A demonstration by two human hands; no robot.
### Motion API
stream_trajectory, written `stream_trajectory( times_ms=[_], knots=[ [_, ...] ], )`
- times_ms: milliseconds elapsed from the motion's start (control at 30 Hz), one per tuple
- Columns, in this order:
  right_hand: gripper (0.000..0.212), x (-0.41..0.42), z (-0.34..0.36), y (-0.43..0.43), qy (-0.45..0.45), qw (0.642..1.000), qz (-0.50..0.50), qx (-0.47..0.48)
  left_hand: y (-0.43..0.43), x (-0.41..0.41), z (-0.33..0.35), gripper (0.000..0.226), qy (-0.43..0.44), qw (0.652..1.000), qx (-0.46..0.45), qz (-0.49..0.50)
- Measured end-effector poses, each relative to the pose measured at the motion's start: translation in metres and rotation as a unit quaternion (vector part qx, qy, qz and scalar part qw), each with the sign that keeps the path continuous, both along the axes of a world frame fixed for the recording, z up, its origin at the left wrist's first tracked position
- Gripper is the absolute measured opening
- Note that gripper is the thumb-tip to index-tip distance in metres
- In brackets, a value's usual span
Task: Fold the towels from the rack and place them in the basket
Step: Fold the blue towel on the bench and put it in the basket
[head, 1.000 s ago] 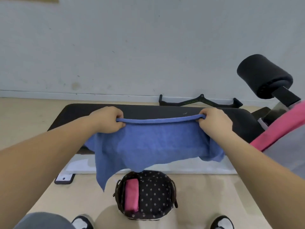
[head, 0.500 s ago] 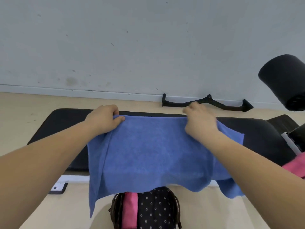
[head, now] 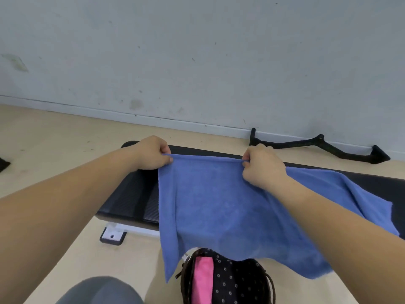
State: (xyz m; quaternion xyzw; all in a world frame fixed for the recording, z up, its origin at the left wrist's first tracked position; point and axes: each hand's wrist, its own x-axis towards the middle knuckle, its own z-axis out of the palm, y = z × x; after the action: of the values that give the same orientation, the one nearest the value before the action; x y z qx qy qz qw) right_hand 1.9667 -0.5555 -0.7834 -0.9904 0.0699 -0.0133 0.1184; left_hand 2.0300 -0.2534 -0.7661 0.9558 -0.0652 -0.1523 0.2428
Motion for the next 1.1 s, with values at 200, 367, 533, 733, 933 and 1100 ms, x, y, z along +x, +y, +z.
stream_trajectory(
  times_ms=[200, 367, 533, 733, 933, 1100],
  knots=[
    [0.010, 0.019, -0.012, 0.007, -0.048, 0.998, -0.042, 0.019, -0.009, 0.034, -0.018, 0.006, -0.076, 0.996, -0.008, 0.035],
    [0.036, 0.020, -0.016, 0.023, -0.091, 0.992, 0.003, -0.086, -0.010, 0.037, -0.026, 0.039, -0.134, 0.988, -0.012, 0.082],
    [0.047, -0.022, 0.007, 0.083, 0.026, 0.989, 0.126, -0.076, 0.008, -0.006, -0.012, 0.033, -0.159, 0.981, 0.014, 0.108],
    [0.078, -0.056, -0.001, 0.112, 0.151, 0.980, 0.105, -0.075, 0.019, -0.065, -0.012, 0.027, -0.056, 0.995, -0.020, 0.075],
    [0.055, -0.084, 0.022, 0.077, 0.022, 0.995, 0.081, 0.046, 0.024, -0.077, -0.013, 0.027, -0.110, 0.987, 0.081, 0.084],
    [0.052, -0.111, 0.033, 0.018, 0.048, 0.997, 0.036, 0.055, -0.041, -0.088, -0.008, 0.044, -0.211, 0.973, 0.094, 0.006]
  ],
)
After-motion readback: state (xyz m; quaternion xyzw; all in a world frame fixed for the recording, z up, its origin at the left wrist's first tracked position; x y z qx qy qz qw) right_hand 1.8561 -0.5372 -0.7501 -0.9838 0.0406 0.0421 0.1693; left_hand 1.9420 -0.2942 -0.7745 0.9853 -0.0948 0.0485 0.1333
